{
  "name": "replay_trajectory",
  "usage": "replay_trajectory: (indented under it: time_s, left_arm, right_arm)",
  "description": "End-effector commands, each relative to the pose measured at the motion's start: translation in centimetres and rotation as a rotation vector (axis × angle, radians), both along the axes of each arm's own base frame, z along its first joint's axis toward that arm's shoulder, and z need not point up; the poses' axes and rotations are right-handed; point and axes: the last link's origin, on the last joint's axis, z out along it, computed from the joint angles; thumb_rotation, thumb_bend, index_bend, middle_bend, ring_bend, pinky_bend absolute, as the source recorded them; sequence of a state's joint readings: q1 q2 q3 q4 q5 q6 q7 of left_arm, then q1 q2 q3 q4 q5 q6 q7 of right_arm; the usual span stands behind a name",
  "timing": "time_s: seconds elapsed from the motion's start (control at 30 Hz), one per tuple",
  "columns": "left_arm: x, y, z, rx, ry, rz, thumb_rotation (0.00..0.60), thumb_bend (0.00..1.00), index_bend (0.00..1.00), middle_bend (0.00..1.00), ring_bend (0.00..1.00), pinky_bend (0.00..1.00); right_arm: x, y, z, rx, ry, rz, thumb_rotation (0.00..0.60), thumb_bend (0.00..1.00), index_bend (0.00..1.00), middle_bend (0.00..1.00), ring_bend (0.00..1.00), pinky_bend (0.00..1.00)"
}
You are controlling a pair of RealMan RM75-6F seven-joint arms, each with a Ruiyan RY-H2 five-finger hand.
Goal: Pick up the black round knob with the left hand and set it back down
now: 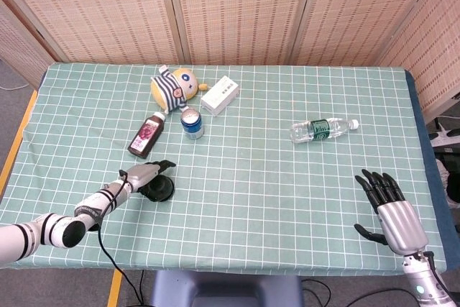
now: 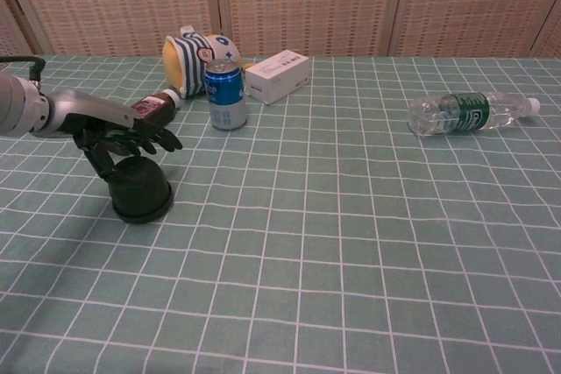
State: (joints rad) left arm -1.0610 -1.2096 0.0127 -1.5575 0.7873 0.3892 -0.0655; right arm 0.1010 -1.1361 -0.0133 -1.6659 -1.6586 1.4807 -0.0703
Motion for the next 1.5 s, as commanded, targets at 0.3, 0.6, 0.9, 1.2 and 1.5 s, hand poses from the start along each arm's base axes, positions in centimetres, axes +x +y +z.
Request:
replay_trajectory:
  time_s: [0.3,0.6,0.9,1.2,1.5]
  left_arm:
    - [-0.7,0.3,-0.4,-0.059,0.121,-0.020,0.600,0.35,0.00,0.01,0.00,0.13]
    - [-0.6,0.0,-0.9,-0.070,0.158,-0.039,0.600,0.36,0.00,0.08,0.03,0.16]
    - [-0.8,-0.3,-1.0,-0.060,0.185,-0.052,0.600,0.36,0.16,0.20,0.11,0.19]
    - [-1.2,-0.9,-1.1,-0.045,0.214,-0.088,0.600,0.36,0.50,0.47,0.28,0.28]
    - [-1.4,-1.2,-0.6,-0.023,0.212,-0.099,0.600,0.37,0.66,0.64,0.40,0.32]
  right_arm:
    - [0.0,-0.1,0.1,-0.004,0.000,-0.003,0.600,0.10,0.00,0.00,0.00,0.00]
    - [0.0,0.0,0.2,0.003,0.001,-0.002,0.600,0.10,0.00,0.00,0.00,0.00]
    - [0.0,0.1,0.3,-0.002,0.000,-0.001,0.600,0.10,0.00,0.00,0.00,0.00]
    - [0.0,0.1,0.3,-0.004,0.000,-0.004,0.600,0.10,0.00,0.00,0.00,0.00]
    - [0.1,0.1,0.2,0.002,-0.006,-0.004,0.600,0.10,0.00,0.00,0.00,0.00]
